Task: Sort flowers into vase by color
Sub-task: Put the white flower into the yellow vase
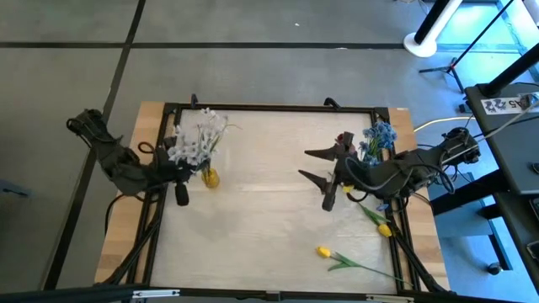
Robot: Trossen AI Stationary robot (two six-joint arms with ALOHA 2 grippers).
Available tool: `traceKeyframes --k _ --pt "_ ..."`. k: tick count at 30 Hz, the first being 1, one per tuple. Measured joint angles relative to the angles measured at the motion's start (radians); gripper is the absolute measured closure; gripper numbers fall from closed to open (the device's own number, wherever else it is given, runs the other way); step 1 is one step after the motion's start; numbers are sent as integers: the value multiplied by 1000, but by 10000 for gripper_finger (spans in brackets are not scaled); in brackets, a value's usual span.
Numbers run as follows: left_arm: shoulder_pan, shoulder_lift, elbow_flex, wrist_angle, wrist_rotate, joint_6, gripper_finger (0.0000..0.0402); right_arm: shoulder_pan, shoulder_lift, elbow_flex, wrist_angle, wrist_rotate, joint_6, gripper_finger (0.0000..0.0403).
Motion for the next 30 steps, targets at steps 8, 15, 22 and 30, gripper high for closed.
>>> traceKeyframes --k 8,15,22,30 --pt "62 -50 -213 25 -8 44 391 -6 5 0 -34 33 -7 176" --pt "190 -47 -337 362 12 252 386 -14 6 0 -72 38 61 176" --pt "231 -48 -319 459 95 415 385 -14 10 0 -77 28 127 176" --pt "138 -113 -285 329 -45 384 385 -13 10 0 -124 10 184 176"
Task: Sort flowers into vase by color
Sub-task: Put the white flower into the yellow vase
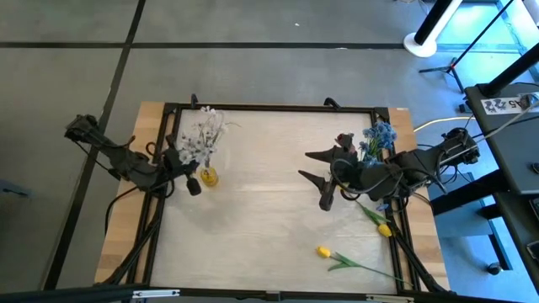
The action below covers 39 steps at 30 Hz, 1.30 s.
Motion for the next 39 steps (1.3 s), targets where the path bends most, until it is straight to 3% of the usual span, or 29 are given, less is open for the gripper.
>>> traceKeyframes --k 7,16,22,27,30,39 --pt "-11 -15 -2 -211 4 -226 385 0 0 0 -33 0 38 176" --pt "32 -14 -98 -219 -25 -369 381 0 0 0 -31 -5 61 176" --pt "59 -25 -32 -259 122 -406 335 0 0 0 -32 -108 110 163" --pt "95 -28 90 -542 268 -549 292 0 0 0 -79 -260 188 150" --pt "124 -28 130 -708 346 -645 274 0 0 0 -139 -291 235 151" --pt "226 -21 291 -1043 705 -876 253 0 13 0 -268 -394 302 153"
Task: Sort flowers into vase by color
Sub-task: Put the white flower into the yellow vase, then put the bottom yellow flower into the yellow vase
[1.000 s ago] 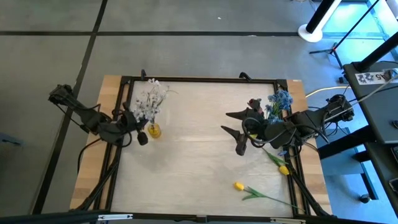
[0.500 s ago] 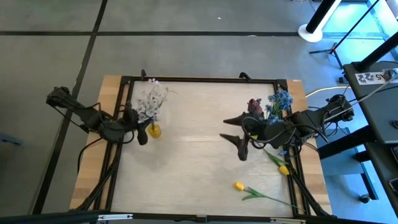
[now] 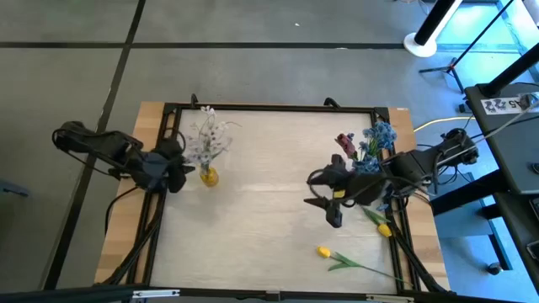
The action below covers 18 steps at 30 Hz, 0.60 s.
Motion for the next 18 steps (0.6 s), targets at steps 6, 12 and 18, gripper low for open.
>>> traceKeyframes --k 6,12,18 --pt "19 -1 135 -173 236 -146 253 0 56 0 -109 -121 60 153" --pt "15 -3 170 -110 355 -183 253 62 171 -55 -106 -289 210 152" --pt "-2 3 170 47 273 -82 253 159 307 -134 -107 -444 428 152"
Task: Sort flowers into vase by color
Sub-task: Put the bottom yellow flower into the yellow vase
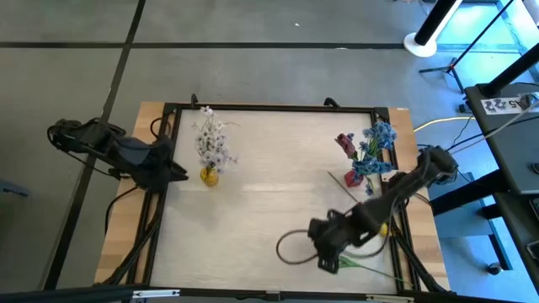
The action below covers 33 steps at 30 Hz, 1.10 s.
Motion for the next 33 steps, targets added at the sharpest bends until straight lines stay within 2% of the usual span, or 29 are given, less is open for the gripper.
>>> traceKeyframes --k 3,5,8,11,16,21,26,28,33 --pt "0 0 0 28 -61 44 253 45 59 -13 -2 -77 104 152" --pt "0 0 0 23 -105 55 253 82 90 -19 -4 -88 140 153" --pt "0 0 0 19 -165 59 253 120 141 -21 -22 -93 165 161" --pt "0 0 0 23 -177 67 253 132 191 -21 -43 -137 164 181" --pt "0 0 0 74 -178 77 253 115 281 -21 -49 -94 127 232" --pt "0 0 -1 85 -174 76 253 73 361 -19 -24 -117 87 288" --pt "0 -1 -1 93 -166 77 253 58 376 -16 -14 -116 81 371" --pt "0 -1 -1 131 -177 94 253 51 364 -13 -20 -106 70 392" --pt "-1 -1 -2 404 -174 274 253 -15 294 84 -107 5 -4 387"
